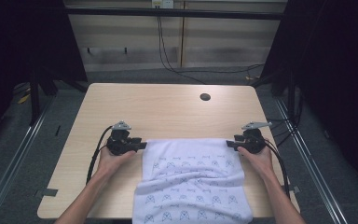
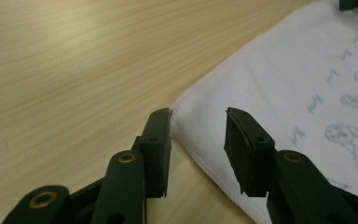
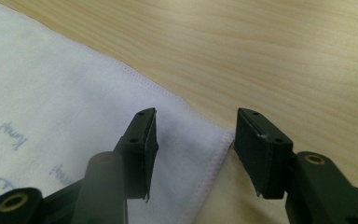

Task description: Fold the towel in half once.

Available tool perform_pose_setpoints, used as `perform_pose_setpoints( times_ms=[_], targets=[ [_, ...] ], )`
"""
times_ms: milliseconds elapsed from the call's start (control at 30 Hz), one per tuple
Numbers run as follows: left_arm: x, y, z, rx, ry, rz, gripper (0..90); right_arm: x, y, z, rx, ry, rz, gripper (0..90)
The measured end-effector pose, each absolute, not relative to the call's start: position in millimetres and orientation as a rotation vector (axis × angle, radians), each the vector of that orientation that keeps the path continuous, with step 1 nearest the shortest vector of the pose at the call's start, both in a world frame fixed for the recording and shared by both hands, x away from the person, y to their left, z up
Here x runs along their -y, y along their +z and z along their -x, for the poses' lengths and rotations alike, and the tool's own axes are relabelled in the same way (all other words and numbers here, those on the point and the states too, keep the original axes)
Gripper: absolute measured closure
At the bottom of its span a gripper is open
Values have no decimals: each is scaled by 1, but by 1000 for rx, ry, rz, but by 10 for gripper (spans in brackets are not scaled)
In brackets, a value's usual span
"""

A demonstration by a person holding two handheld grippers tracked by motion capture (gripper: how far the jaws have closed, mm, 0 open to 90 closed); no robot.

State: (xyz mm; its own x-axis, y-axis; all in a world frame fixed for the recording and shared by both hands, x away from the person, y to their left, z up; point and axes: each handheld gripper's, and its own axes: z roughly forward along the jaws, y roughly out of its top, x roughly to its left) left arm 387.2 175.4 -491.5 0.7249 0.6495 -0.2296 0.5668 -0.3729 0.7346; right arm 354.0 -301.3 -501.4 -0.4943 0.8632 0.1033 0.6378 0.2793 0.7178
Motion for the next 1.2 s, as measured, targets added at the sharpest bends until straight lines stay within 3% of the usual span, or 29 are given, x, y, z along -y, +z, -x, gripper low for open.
perform_pose_setpoints(
  times_ms=[167, 200, 233, 333, 367, 433, 533, 633, 933, 1200],
  targets=[
    [-171, -500, -390, -936, 121, -2098, 572, 298, -505, -355, -2272, 1027, -1362, 503],
    [-169, -503, -391, -933, 101, -2103, 579, 295, -505, -354, -2275, 1024, -1356, 557],
    [-169, -503, -391, -933, 101, -2103, 596, 295, -505, -354, -2275, 1024, -1356, 557],
    [-164, -505, -389, -885, 77, -2119, 686, 290, -505, -353, -2289, 1029, -1351, 699],
    [-164, -505, -389, -885, 77, -2119, 727, 290, -505, -353, -2289, 1029, -1351, 699],
    [-162, -506, -393, -884, 58, -2121, 852, 286, -504, -356, -2323, 1055, -1338, 811],
    [-164, -499, -400, -880, 63, -2069, 876, 285, -498, -360, -2304, 1115, -1347, 854],
    [-176, -479, -410, -901, 92, -1938, 877, 289, -484, -366, -2231, 1203, -1358, 858],
    [-189, -432, -435, -885, 185, -1850, 878, 291, -422, -403, -2135, 1312, -1348, 860],
    [-180, -419, -461, -894, 189, -1757, 877, 298, -408, -431, -2057, 1328, -1427, 863]
  ],
)
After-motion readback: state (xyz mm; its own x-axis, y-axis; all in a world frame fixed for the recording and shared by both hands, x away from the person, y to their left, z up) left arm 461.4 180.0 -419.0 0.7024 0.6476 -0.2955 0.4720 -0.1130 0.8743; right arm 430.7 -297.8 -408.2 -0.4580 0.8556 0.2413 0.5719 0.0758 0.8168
